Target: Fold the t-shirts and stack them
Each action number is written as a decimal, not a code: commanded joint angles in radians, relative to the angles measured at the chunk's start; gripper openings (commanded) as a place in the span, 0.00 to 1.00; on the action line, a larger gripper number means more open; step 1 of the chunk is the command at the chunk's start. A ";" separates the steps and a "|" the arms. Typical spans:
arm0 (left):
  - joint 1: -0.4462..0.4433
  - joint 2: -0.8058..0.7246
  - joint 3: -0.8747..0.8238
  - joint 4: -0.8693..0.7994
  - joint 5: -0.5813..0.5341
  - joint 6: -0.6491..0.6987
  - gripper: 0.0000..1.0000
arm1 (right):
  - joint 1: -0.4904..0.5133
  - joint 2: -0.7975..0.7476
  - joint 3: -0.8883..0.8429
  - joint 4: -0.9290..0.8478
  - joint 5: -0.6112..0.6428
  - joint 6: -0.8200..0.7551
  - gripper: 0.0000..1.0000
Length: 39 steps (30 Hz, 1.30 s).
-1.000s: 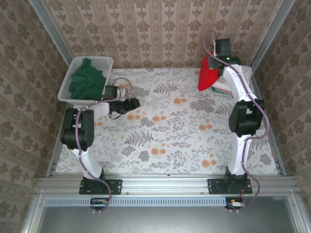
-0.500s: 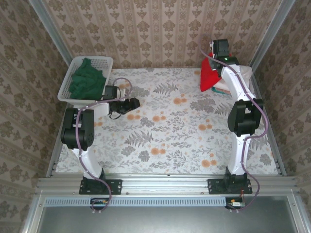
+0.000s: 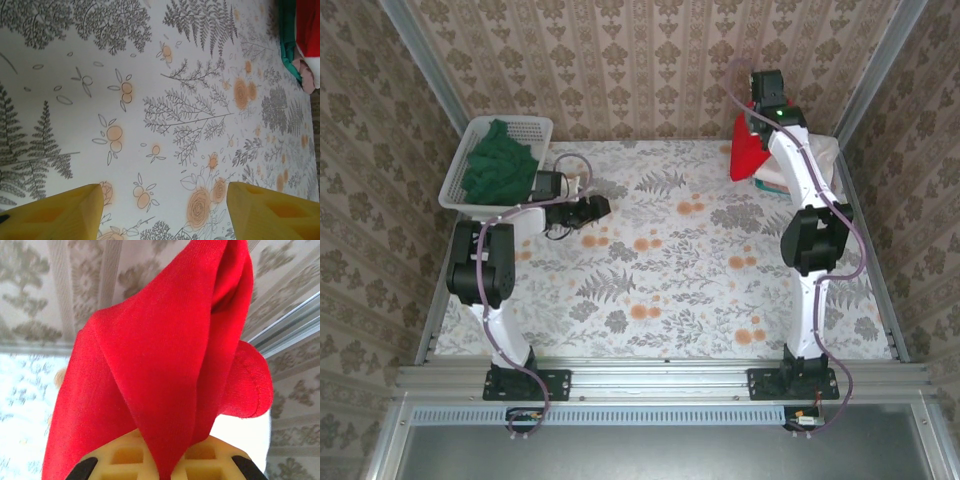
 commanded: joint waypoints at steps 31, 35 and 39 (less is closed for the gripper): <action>-0.049 0.093 0.134 -0.055 0.042 0.010 0.69 | -0.040 0.025 -0.134 0.176 0.166 -0.048 0.00; -0.054 0.109 0.149 -0.046 0.049 -0.004 0.68 | -0.062 0.017 -0.224 0.239 0.131 -0.013 0.00; -0.063 0.110 0.167 -0.078 0.041 0.011 0.68 | -0.125 -0.058 -0.339 0.289 0.049 0.066 0.00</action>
